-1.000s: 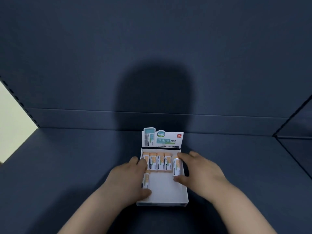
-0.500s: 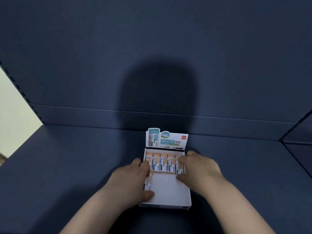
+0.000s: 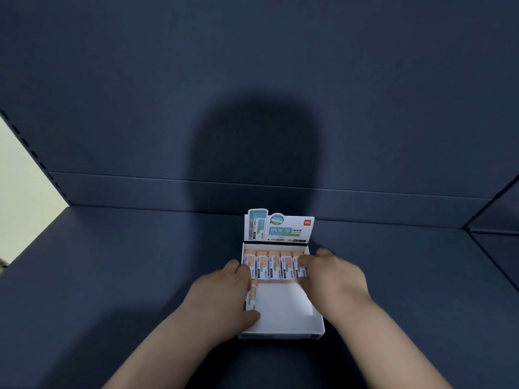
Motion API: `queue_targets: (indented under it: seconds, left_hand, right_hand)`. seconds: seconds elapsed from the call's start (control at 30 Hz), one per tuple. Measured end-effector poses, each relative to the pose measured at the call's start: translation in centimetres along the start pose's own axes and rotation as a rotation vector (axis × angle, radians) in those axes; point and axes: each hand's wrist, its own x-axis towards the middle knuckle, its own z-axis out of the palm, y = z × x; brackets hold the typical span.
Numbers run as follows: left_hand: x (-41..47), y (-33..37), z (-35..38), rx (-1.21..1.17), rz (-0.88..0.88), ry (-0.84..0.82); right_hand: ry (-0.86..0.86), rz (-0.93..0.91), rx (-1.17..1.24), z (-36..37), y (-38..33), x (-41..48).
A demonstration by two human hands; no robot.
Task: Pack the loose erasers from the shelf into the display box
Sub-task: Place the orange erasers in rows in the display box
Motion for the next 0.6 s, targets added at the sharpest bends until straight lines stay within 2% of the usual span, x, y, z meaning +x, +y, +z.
queue_targets:
  seconds: [0.4,0.6]
  left_hand:
    - [-0.3,0.1,-0.5,-0.051,0.034,-0.037]
    - [-0.6,0.3,-0.1,-0.068,0.02,0.009]
  right_hand:
    - [0.055,-0.006,0.039,0.6,0.2,-0.4]
    - [0.187,-0.008,0.166,-0.1,0.6,-1.2]
